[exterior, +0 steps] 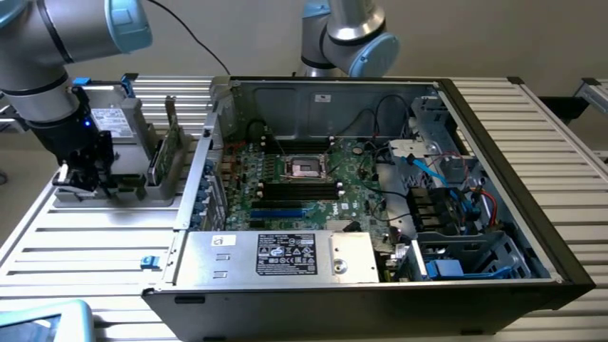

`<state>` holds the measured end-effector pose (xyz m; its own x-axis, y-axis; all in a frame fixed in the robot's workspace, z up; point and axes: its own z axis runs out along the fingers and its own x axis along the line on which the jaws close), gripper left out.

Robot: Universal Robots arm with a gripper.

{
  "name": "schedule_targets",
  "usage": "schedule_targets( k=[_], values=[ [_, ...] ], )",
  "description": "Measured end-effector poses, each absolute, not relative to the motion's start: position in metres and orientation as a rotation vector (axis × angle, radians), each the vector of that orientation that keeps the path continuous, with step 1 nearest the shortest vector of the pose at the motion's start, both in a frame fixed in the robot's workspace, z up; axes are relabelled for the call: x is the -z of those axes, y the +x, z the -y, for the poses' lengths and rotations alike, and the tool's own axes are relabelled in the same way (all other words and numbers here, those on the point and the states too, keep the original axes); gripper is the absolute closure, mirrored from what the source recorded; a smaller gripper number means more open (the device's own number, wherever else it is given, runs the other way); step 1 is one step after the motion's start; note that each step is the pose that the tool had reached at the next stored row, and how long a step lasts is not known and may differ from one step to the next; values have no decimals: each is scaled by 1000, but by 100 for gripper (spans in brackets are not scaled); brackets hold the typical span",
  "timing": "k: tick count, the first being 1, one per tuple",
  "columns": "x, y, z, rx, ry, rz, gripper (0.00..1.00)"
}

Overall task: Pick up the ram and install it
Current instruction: 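Pick up the ram and move it above insertion slot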

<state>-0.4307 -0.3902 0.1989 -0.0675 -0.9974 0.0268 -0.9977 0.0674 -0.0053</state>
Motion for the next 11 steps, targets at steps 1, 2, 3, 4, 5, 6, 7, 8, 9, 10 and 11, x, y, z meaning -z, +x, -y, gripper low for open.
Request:
schedule_targets(
  k=[1,2,3,4,5,6,7,8,9,10,11],
  values=[
    [-199,-431,390,-35,2134,2283,72],
    [-199,-431,390,-35,2134,2283,78],
    [-199,-431,390,-35,2134,2283,84],
    [-199,-431,390,-35,2134,2283,86],
    [-199,-431,390,-35,2135,2284,86],
    [-199,-431,390,-36,2135,2284,86],
    [-199,-431,390,-36,2135,2285,86],
    [-200,-431,390,-36,2135,2285,86],
    [-201,-431,390,-36,2135,2284,86],
    [-204,-431,390,-36,2136,2284,86],
    [-208,-431,390,-36,2137,2283,86]
  ],
)
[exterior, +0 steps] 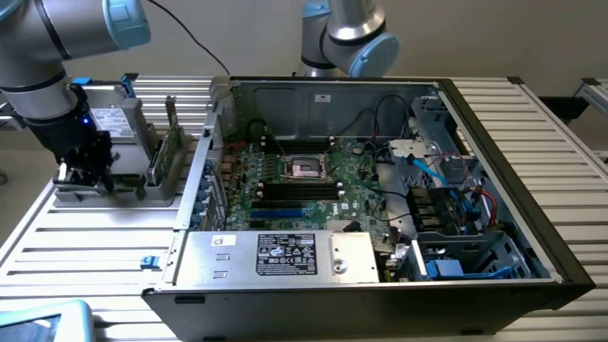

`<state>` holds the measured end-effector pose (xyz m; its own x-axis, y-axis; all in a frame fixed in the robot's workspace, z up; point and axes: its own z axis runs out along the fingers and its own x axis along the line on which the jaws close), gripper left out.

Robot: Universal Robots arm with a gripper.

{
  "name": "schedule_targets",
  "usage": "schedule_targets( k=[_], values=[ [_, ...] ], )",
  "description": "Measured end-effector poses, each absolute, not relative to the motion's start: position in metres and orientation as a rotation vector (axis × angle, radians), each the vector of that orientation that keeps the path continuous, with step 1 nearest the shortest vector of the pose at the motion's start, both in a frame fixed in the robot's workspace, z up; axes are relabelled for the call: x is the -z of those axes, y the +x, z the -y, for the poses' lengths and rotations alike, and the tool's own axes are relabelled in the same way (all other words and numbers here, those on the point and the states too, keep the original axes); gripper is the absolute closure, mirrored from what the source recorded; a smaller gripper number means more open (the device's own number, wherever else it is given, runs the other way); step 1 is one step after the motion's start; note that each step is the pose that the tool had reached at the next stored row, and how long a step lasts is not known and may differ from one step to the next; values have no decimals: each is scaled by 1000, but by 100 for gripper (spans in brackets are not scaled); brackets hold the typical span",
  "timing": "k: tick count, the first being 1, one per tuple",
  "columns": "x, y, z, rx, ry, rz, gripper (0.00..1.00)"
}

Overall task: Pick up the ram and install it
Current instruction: 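Pick up the ram and move it above insertion slot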

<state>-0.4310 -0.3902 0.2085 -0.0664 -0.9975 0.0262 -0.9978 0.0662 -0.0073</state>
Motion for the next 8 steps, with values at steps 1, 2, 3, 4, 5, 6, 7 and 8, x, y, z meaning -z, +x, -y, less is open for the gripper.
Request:
schedule_targets(
  k=[1,2,3,4,5,6,7,8],
  values=[
    [-213,-431,390,-36,2138,2283,86],
    [-218,-431,390,-36,2139,2281,86],
    [-222,-431,390,-37,2141,2280,86],
    [-227,-431,390,-37,2143,2277,86],
    [-231,-431,390,-37,2146,2275,86],
    [-236,-431,390,-37,2149,2272,86],
    [-240,-431,390,-37,2153,2269,86],
    [-245,-431,390,-37,2157,2265,86]
  ],
)
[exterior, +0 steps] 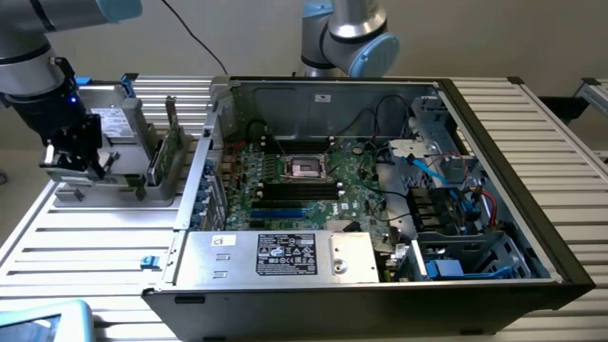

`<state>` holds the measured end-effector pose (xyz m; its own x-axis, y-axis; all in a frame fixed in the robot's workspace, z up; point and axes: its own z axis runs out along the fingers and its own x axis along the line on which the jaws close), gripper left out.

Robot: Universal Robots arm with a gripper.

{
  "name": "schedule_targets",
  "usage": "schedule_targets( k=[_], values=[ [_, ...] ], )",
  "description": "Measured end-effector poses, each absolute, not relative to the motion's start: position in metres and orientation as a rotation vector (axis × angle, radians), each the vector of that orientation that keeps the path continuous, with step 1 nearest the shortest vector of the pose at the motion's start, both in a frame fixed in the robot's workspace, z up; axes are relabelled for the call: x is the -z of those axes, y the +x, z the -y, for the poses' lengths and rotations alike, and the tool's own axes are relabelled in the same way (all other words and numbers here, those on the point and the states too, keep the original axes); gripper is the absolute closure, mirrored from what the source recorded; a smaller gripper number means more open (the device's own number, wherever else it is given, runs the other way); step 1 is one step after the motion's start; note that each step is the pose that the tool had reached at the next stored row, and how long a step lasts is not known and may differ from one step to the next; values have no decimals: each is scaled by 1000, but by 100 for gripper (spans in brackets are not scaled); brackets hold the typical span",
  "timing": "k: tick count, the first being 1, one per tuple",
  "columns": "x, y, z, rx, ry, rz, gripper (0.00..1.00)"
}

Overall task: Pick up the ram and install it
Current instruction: 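Pick up the ram and move it above insertion slot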

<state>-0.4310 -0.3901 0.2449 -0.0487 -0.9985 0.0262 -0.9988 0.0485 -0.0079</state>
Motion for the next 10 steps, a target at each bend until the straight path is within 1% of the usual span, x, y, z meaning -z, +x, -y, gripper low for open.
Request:
schedule_targets(
  k=[6,10],
  values=[
    [-267,-431,390,-39,2204,2221,86],
    [-276,-431,390,-51,2224,2209,86]
  ],
)
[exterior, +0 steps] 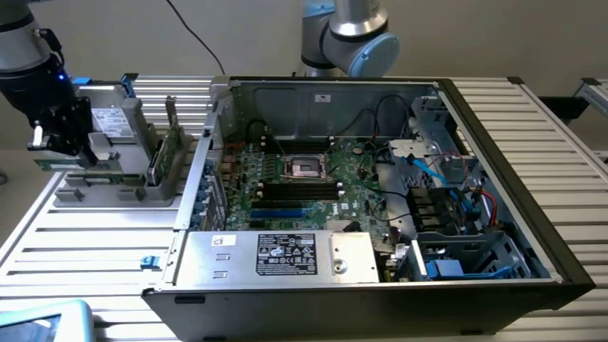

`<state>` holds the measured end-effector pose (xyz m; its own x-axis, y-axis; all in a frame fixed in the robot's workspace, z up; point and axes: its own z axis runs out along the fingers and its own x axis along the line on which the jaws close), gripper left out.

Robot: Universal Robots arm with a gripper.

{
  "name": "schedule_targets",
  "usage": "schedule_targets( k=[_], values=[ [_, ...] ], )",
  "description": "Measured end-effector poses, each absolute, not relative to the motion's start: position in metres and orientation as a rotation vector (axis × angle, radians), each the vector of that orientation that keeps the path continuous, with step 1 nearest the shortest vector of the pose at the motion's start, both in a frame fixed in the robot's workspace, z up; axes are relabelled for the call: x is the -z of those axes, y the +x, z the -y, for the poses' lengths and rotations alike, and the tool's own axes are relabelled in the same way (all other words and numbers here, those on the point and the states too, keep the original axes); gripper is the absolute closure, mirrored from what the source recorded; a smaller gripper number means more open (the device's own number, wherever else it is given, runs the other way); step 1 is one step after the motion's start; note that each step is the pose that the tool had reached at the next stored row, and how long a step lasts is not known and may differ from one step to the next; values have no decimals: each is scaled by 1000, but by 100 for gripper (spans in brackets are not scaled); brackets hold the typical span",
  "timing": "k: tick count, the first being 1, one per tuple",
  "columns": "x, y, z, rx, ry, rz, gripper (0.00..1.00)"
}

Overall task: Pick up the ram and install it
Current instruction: 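Pick up the ram and move it above insertion slot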

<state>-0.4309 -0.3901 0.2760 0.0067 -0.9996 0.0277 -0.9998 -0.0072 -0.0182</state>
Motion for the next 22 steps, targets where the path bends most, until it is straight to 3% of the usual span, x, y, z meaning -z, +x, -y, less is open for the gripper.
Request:
schedule_targets(
  k=[22],
  values=[
    [-326,-411,388,-83,2233,2204,86]
  ],
)
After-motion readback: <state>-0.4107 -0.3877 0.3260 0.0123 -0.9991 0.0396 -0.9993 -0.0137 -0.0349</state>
